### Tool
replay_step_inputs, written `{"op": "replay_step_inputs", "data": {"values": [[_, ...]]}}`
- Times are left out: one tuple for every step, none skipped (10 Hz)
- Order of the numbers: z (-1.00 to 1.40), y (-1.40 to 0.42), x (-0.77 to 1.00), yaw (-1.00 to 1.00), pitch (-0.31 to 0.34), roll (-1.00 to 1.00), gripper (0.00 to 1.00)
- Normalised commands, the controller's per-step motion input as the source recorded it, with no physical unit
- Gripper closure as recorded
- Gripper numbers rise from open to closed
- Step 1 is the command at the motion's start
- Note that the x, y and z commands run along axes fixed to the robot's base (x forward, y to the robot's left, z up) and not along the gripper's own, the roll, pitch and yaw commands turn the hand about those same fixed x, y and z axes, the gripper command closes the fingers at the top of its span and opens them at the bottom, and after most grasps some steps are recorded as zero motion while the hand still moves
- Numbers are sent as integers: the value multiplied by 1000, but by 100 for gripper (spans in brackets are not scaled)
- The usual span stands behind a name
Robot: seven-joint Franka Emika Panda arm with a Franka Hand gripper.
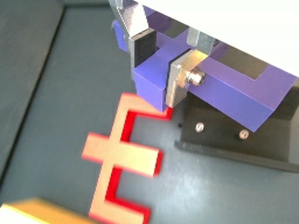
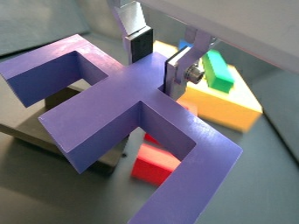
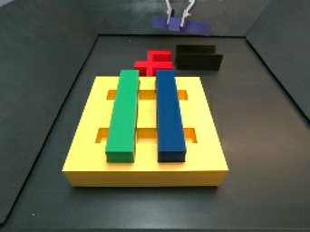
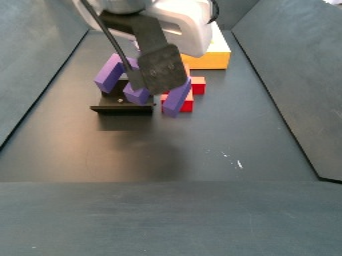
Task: Pick up the purple object. Move up. Place the purple object on the fixture. Regrasp the purple object. Move to above the board. Insert the purple object.
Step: Place the purple object on the fixture.
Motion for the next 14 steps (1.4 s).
{"op": "replay_step_inputs", "data": {"values": [[57,-220,351,523,386,0,100],[100,-160,417,543,334,80,100],[69,-229,351,680,197,-86,100],[54,-283,554,531,234,-149,100],[0,-314,506,454,294,-511,100],[0,-309,457,423,217,-677,100],[0,-314,469,403,157,-671,100],[0,-323,483,389,86,-626,100],[0,-323,451,443,0,-466,100],[43,-300,477,454,0,-234,100],[17,-151,589,409,0,-197,100],[0,-31,700,363,20,-177,100],[0,0,729,234,140,-377,100],[-151,6,851,69,189,-534,100]]}}
